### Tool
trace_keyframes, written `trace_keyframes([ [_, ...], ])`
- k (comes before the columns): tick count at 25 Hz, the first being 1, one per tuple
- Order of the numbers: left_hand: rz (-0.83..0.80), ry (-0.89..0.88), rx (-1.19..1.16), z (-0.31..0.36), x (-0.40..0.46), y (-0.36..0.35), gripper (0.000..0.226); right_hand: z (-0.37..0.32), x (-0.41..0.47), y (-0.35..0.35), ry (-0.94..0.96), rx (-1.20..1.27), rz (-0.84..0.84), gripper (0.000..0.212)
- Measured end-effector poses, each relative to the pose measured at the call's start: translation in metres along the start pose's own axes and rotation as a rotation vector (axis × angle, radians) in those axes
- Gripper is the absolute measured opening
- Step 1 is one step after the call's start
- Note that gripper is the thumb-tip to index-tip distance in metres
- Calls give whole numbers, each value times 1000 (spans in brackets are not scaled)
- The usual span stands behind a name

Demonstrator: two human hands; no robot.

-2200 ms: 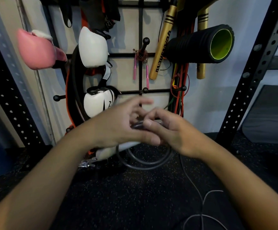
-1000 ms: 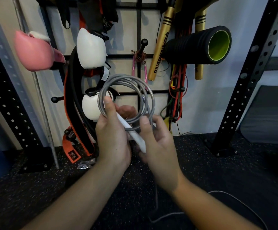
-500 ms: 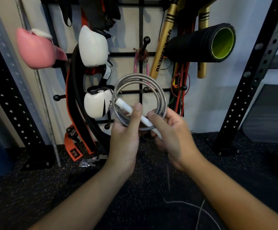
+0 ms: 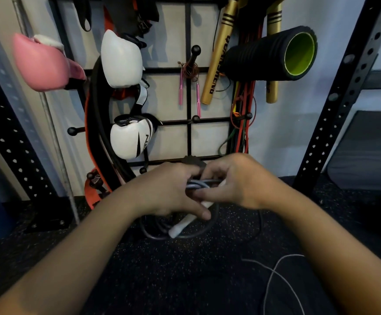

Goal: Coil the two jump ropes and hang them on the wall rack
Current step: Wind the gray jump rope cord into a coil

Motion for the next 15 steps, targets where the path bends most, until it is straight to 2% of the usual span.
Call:
trace_keyframes([
  [1,-19,40,-103,-6,3,-2,45,0,-1,4,-22,65,30,25],
  [3,-43,84,-222,-16,5,-2,30,-1,-2,4,7,108,87,35],
  [7,-92,66,-290,-20,3,-7,32,-6,-2,-8,85,148,70,37],
  [9,-63,22,-334,-25,1,-6,32,-8,-1,-3,100,151,97,31],
  [10,-13,12,-388,-28,0,-3,35,-6,-1,2,71,214,142,35],
  [11,62,18,-493,-33,0,0,38,0,-1,8,15,327,192,47],
  [13,264,28,-859,-40,3,5,39,12,-1,19,-100,533,255,71],
  [15,488,23,-1195,-40,8,4,37,15,-1,17,-140,587,236,78],
])
Point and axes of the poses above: each hand's wrist, its own x-axis towards the middle knuckle, its own y-axis out of the back of the hand, z = x × y, the point moved 3 cm from there along x, towards the middle knuckle, and after that the axes turned 9 degrees about x, right-handed, at the moved point
